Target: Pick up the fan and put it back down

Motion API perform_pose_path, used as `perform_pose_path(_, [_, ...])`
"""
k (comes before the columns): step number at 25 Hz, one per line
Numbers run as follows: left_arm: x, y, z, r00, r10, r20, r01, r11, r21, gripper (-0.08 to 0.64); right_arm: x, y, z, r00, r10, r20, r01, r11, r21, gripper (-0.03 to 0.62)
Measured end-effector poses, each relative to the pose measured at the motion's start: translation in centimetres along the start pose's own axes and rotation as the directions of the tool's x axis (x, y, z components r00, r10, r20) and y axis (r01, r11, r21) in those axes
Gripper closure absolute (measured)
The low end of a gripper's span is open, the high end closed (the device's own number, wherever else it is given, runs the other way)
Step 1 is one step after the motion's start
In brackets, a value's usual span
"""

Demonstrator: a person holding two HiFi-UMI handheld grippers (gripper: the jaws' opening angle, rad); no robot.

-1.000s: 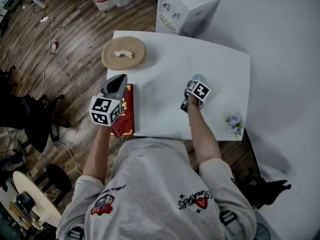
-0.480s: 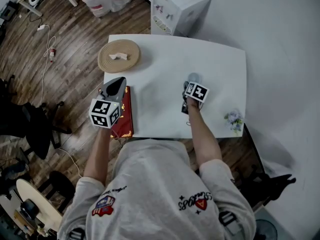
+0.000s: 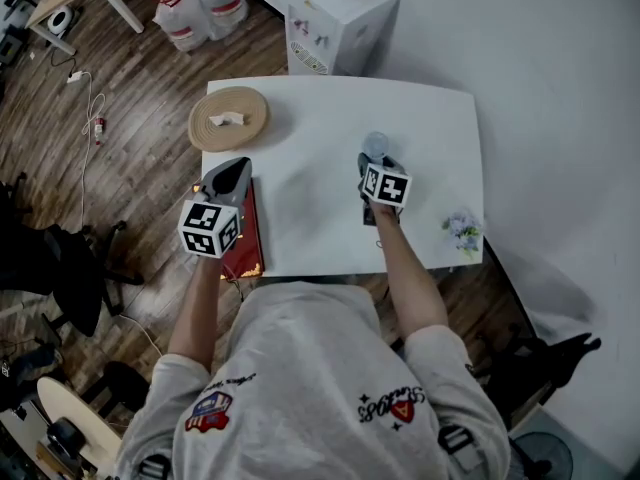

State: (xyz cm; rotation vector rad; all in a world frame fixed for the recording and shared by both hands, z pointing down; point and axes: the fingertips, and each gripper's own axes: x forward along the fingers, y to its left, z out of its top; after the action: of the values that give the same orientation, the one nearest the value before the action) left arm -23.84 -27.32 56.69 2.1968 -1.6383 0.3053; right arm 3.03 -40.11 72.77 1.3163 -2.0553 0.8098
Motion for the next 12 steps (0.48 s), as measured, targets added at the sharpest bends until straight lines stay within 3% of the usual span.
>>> perform_pose_path(6, [-0.3, -1.1, 1.3, 0.999, -0.018, 0.030, 0.018, 1.000, 0.024, 0.555, -4.0, 2.0, 4.8, 0.983, 0.082, 0.162, -0.064, 0.991, -0.116, 0.367])
perform_pose_path(12, [-0.4, -2.0, 3.4, 0.997, -0.033, 0.068, 0.030, 0.998, 0.053, 0.555, -10.5, 4.1, 11.7, 0.932, 0.147, 0.331, -0.080, 0.975, -0.207, 0.365])
